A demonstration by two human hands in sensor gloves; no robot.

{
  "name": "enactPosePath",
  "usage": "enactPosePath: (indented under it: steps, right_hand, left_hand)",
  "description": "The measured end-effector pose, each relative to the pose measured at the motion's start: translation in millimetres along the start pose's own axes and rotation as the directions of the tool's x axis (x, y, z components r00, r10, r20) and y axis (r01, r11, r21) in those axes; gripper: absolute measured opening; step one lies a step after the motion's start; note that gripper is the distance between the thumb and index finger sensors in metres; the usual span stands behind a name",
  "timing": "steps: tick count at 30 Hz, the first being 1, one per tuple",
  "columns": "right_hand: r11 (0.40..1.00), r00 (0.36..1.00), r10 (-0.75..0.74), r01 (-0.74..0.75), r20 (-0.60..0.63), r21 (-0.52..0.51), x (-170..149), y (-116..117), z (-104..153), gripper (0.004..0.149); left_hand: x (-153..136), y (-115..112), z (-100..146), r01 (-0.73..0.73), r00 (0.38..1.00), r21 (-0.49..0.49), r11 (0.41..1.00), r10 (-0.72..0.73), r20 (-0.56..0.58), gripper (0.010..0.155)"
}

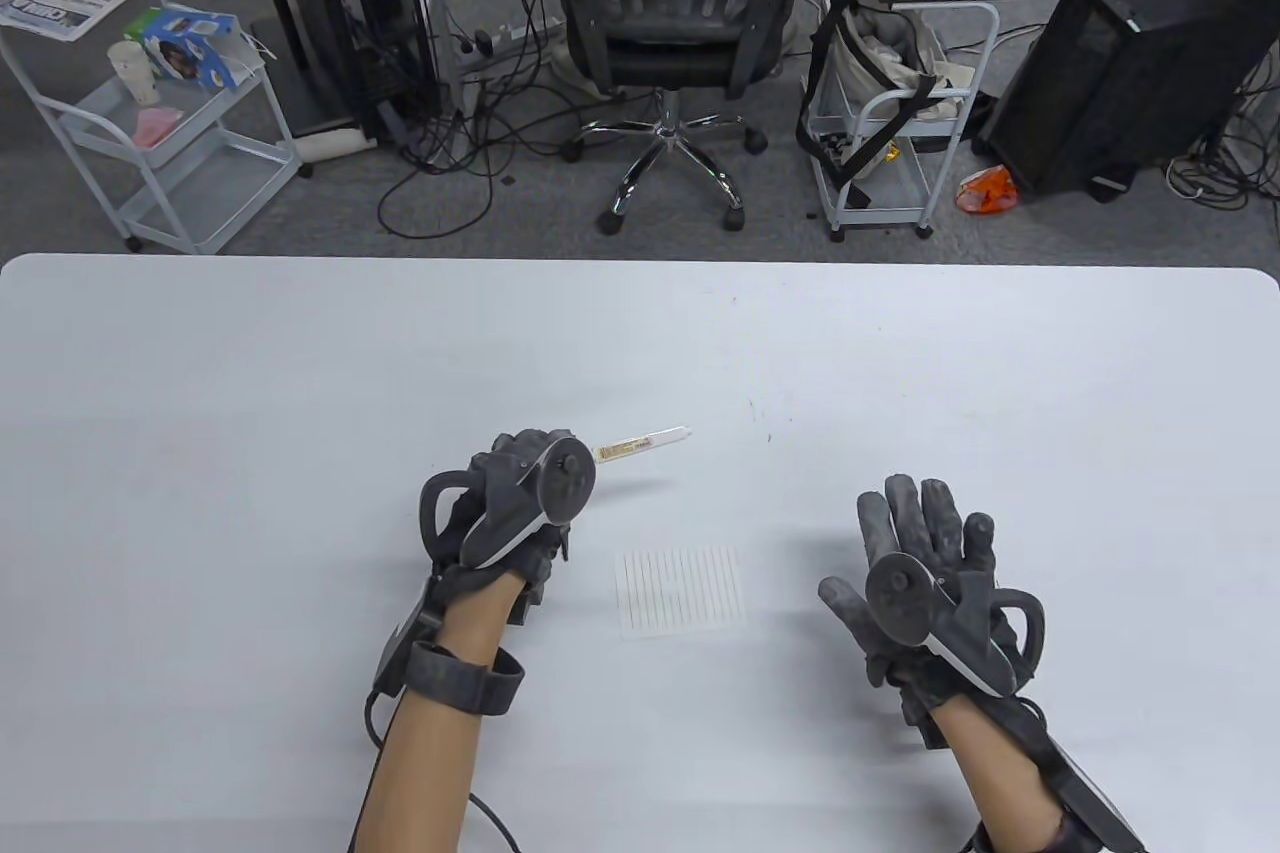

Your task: Squeeze and apply correction pen on text

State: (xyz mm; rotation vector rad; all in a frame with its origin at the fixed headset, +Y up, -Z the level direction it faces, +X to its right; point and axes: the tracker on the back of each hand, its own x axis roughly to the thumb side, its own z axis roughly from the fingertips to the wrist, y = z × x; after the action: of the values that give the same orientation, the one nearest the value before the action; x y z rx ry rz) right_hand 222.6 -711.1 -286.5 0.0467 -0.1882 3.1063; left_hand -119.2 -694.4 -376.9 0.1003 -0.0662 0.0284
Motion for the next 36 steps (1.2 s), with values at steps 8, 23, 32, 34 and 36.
enactPosePath:
  steps: [8,23,32,34,36]
  right_hand:
    - [1.000,0.999,-0.008,0.008,0.035,0.003,12,6,0,0.084]
    - [1.000,0.998,-0.002,0.001,0.069,0.007,16,9,1,0.085]
    - [1.000,0.997,-0.014,0.015,0.075,-0.012,15,9,3,0.085]
    - [1.000,0.997,-0.029,0.030,0.074,-0.010,15,9,5,0.085]
    - [0.999,0.997,-0.043,0.044,0.070,-0.012,15,9,5,0.085]
  left_hand:
    - [-2,-58,-14,0.128,0.990,-0.131,0.983,-0.135,-0.044,0.046]
    - [6,-71,-19,0.295,0.954,-0.258,0.920,-0.297,0.032,0.047]
    - [-7,-37,1,0.277,0.961,-0.157,0.948,-0.276,0.028,0.068]
    - [-15,-22,15,0.220,0.975,-0.130,0.967,-0.220,0.019,0.071]
    - [-22,-12,30,0.157,0.988,-0.104,0.982,-0.157,0.016,0.073]
